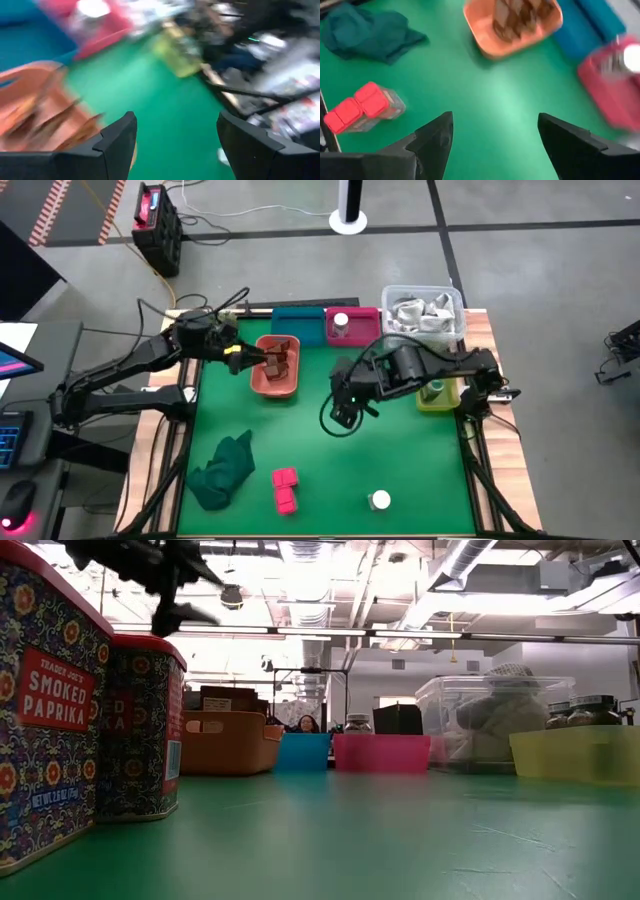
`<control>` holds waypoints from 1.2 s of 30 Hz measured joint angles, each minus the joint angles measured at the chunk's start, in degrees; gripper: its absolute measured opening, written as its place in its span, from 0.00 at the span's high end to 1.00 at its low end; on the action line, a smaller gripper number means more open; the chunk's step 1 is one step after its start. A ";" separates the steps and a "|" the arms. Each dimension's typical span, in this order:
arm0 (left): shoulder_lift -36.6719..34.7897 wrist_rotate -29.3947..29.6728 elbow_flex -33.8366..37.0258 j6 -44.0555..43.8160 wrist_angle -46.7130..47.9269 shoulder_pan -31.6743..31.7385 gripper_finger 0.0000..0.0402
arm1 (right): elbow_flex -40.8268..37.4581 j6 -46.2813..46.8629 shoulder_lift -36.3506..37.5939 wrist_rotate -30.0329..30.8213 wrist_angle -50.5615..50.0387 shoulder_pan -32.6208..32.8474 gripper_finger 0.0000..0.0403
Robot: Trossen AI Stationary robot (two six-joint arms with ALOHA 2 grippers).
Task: Sort spices by type
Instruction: Put the white spice bottle into the red bin
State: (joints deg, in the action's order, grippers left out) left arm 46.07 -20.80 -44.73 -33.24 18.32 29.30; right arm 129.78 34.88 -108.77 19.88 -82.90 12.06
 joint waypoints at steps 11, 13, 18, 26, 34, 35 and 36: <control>-7.54 4.19 0.00 3.91 7.30 -14.92 0.35 | -2.79 25.78 -0.33 -3.53 -7.06 4.47 0.21; -8.44 7.98 0.00 4.59 9.72 -18.25 0.35 | -3.62 29.80 -0.26 -4.55 -7.18 5.67 0.21; -9.03 15.30 0.00 3.76 17.34 -25.73 0.35 | -6.12 37.01 -0.29 -5.05 -7.09 9.98 0.21; -8.90 22.90 -1.36 0.78 25.64 -33.51 0.35 | -11.11 47.46 -0.15 -5.18 -7.12 15.82 0.21; -9.01 26.37 -5.82 3.36 27.85 -35.95 0.35 | -16.21 50.70 2.65 -7.39 -7.12 17.66 0.21; -9.01 26.37 -5.88 3.74 27.84 -36.01 0.35 | -16.97 50.80 3.08 -8.48 -7.17 17.66 0.21; -9.00 26.27 -5.90 3.90 27.87 -36.04 0.35 | -17.65 50.74 3.44 -9.62 -7.19 17.69 0.21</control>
State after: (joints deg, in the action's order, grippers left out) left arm 37.07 5.47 -50.63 -29.34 46.20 -6.74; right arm 112.13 85.62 -105.33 10.25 -90.09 29.75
